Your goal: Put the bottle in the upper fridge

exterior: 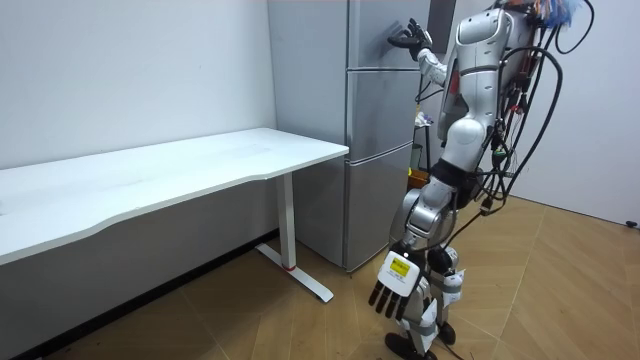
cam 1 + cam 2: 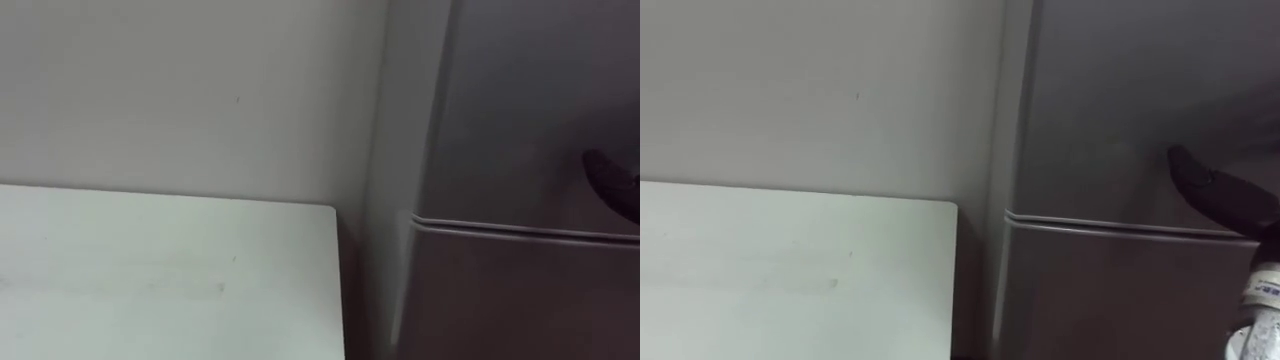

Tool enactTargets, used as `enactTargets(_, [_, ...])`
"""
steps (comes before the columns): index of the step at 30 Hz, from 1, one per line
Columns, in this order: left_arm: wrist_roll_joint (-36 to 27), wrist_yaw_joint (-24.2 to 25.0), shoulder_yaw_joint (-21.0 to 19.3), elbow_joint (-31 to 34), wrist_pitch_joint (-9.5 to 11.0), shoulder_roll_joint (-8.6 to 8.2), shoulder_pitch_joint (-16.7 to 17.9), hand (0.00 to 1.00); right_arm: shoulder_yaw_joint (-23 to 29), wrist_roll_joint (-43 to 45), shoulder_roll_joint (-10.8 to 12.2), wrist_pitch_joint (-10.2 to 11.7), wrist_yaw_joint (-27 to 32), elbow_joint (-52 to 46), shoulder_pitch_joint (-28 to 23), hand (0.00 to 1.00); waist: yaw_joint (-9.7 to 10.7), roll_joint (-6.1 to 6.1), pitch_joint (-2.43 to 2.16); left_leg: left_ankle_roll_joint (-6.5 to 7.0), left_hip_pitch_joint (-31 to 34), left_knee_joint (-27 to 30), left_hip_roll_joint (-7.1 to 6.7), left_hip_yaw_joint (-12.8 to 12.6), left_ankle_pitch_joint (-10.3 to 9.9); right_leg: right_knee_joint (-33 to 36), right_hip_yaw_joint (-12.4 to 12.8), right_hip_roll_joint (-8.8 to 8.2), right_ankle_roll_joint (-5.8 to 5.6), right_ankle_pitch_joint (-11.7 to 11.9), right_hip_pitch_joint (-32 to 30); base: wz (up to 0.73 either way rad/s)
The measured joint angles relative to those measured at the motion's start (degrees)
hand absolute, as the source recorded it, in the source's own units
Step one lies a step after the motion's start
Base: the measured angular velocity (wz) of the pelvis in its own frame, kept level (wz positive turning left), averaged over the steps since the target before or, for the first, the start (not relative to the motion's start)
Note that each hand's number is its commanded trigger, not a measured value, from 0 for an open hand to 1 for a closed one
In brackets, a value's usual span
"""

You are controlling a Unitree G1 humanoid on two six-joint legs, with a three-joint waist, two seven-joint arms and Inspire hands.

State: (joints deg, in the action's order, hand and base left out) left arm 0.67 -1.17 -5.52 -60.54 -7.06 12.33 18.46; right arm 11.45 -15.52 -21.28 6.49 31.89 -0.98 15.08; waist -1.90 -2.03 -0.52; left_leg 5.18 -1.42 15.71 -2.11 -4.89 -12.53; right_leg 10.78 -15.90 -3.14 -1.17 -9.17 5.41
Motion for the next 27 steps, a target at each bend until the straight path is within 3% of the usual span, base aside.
enactTargets(6, [0.0, 0.0, -0.1, 0.1, 0.2, -0.08, 0.1, 0.00, 0.3, -0.1, -0.2, 0.2, 0.0, 0.3, -0.1, 0.00, 0.5, -0.36, 0.14, -0.04, -0.3, -0.2, -0.29, 0.4, 0.0, 0.0, 0.0, -0.10, -0.04, -0.2, 0.3, 0.03])
enactTargets(11, [0.1, -0.8, -1.5, 0.4, 0.8, -0.41, 0.8, 0.00, 4.0, -2.3, -0.2, -0.2, -0.1, 0.3, -0.2, 0.00, 0.7, -0.86, 0.18, 0.33, -0.1, -0.3, -0.65, 0.8, 0.2, -0.1, -0.3, -0.08, -0.42, -0.2, 0.2, 0.04])
enactTargets(14, [0.1, -1.1, -3.9, 0.4, 1.0, -0.28, 1.7, 0.00, 8.1, -10.3, -2.3, -1.9, 0.4, 0.3, -0.2, 0.00, 1.6, -1.77, 0.12, 0.67, -0.1, -0.5, -1.05, 1.8, 0.4, -0.1, -1.6, -0.47, -0.35, -0.1, 0.5, 0.16])
enactTargets(16, [0.2, -1.1, -5.6, 0.4, 1.0, -0.47, 2.1, 0.00, 9.7, -11.8, -3.1, -2.8, 0.4, 0.3, -0.2, 0.00, 1.8, -1.87, 0.06, 0.67, -0.1, -0.5, -1.07, 1.9, 0.4, -0.1, -1.7, -0.47, -0.33, -0.1, 0.6, 0.03])
enactTargets(23, [0.0, -1.9, -8.0, 0.4, 1.3, -0.44, 2.4, 0.00, 12.9, -17.2, -3.8, -2.9, 2.1, 0.3, -0.6, 0.00, 3.6, -1.73, -0.08, 0.69, -0.1, -1.2, -1.06, 2.1, 0.3, 0.0, -1.4, -0.32, -0.34, -0.3, 0.6, 0.03])
enactTargets(27, [-0.1, -3.3, -8.2, 0.7, 1.6, -0.45, 2.4, 0.00, 15.7, -20.7, -3.9, -3.0, 2.6, 0.3, -1.8, 0.00, 4.8, -1.47, -0.21, 0.65, -0.2, -2.0, -0.92, 1.8, 0.3, 0.0, 0.2, -0.07, -0.33, -0.2, 0.6, -0.04])
